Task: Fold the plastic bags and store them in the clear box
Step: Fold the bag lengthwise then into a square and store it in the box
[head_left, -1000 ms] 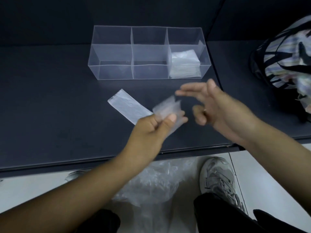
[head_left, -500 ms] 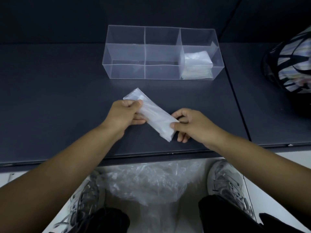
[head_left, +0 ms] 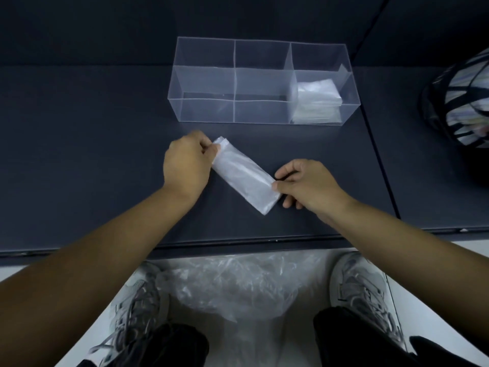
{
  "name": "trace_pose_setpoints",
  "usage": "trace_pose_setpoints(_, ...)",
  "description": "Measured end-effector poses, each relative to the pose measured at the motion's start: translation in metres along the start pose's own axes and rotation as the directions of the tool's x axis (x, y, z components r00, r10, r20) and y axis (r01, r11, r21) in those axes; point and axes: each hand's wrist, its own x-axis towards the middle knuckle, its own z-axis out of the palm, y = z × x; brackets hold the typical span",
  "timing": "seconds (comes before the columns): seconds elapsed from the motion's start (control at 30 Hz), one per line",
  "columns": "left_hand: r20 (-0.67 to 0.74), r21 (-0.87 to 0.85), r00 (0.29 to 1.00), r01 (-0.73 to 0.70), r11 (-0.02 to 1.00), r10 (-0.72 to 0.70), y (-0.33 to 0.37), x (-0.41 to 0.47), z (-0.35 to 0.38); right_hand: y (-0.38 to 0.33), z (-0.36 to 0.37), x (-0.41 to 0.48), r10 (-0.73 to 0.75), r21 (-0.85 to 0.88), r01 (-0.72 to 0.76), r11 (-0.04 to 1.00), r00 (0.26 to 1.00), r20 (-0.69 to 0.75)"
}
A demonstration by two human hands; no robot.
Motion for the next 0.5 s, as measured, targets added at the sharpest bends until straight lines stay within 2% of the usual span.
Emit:
trace_pose_setpoints(0.07, -0.108, 0.145, 0.957, -0.253, 0.956, 0.27, 0.006, -0.017, -0.001, -0.002, -0.001, 0.001, 0.018, -0.003, -0.018, 1.0, 1.0, 0.011)
trace_pose_setpoints(0.1, -0.084, 0.158, 0.906, -0.4, 0.903, 0.416, 0.009, -0.031, 0.003, -0.003, -0.001, 0.001, 0.026, -0.006, -0.026, 1.0, 1.0, 0.017)
trace_pose_setpoints(0.17, 0.104, 0.08, 0.789, -0.613, 0.786, 0.605, 0.014, -0.064, 0.014, -0.006, -0.002, 0.0, 0.036, -0.013, -0.036, 0.999, 0.999, 0.026)
trace_pose_setpoints(0.23, 0.296, 0.036, 0.727, -0.656, 0.754, 0.619, 0.013, -0.088, 0.022, -0.009, -0.002, -0.002, 0.054, -0.007, -0.054, 0.999, 0.998, 0.034)
trace_pose_setpoints(0.27, 0.33, 0.046, 0.731, -0.644, 0.764, 0.597, 0.01, -0.094, 0.024, -0.011, -0.003, -0.004, 0.073, 0.006, -0.073, 0.997, 0.996, 0.044)
trace_pose_setpoints(0.37, 0.239, 0.08, 0.79, -0.596, 0.799, 0.565, 0.009, -0.094, 0.025, -0.018, -0.008, -0.016, 0.156, 0.114, -0.167, 0.979, 0.983, 0.101)
trace_pose_setpoints(0.43, 0.148, 0.059, 0.79, -0.608, 0.792, 0.595, 0.012, -0.089, 0.024, -0.022, -0.014, -0.024, 0.175, 0.189, -0.202, 0.961, 0.973, 0.152)
trace_pose_setpoints(0.5, 0.123, 0.028, 0.772, -0.63, 0.776, 0.623, 0.013, -0.085, 0.019, -0.025, -0.022, -0.031, 0.127, 0.188, -0.161, 0.969, 0.976, 0.179)
